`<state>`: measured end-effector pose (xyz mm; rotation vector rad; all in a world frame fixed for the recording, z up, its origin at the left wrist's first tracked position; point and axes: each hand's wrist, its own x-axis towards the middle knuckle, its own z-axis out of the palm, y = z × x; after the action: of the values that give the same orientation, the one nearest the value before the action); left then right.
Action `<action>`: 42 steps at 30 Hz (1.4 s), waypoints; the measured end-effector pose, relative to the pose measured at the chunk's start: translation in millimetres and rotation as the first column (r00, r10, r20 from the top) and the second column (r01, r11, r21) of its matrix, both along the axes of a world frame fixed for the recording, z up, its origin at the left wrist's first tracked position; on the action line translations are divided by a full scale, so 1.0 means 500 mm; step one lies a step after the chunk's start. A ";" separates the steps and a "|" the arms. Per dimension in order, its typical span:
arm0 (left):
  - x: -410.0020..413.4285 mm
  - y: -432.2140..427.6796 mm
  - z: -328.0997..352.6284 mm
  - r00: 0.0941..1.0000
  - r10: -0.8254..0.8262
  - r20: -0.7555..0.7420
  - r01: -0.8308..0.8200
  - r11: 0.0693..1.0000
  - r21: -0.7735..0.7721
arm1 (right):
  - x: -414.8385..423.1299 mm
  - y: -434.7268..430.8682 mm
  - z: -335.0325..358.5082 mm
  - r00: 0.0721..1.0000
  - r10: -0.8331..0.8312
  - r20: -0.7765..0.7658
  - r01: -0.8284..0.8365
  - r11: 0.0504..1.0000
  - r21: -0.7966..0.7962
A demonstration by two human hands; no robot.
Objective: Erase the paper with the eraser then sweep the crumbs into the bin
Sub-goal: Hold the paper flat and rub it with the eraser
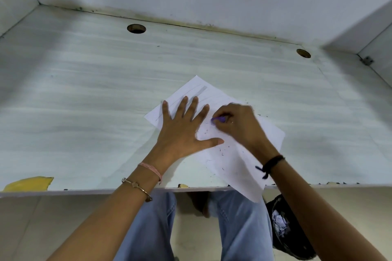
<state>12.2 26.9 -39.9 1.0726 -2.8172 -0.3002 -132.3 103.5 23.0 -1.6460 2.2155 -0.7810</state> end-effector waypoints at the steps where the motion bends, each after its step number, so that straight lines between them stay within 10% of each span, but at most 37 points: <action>1: -0.001 0.001 0.002 1.000 0.004 -0.007 -0.004 1.000 0.016 | -0.016 -0.006 0.003 0.998 -0.065 0.006 0.065 0.998 -0.025; 42: 0.001 0.000 0.000 1.000 -0.003 0.014 0.003 1.000 0.006 | -0.006 0.002 0.000 0.993 0.118 -0.032 -0.116 0.992 0.049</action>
<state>12.7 26.7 -40.1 1.0754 -2.8321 -0.3032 -135.4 104.7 23.2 -1.7612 2.1209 -0.6691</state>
